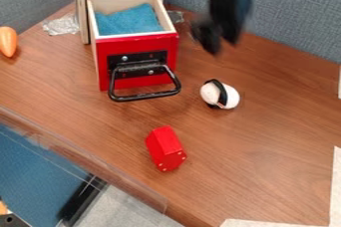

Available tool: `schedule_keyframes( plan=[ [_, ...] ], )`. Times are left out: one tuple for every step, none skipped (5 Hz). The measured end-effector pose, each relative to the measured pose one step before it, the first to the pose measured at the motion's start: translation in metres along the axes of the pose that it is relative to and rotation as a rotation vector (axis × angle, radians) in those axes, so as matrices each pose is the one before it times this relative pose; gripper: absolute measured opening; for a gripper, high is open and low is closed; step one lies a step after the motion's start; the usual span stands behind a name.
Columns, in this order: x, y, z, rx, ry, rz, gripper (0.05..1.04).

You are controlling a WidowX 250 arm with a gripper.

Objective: Take the white thing out of the drawer and put it on the center of the table near the drawer

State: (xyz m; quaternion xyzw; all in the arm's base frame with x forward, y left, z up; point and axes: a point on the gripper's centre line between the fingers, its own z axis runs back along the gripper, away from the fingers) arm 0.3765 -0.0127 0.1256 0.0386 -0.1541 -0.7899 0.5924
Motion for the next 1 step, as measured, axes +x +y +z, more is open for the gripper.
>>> schedule_keyframes(
  plan=[
    [-0.01473, -0.02522, 0.06437, 0.0499, -0.0409, 0.002, 0.991]
  ],
)
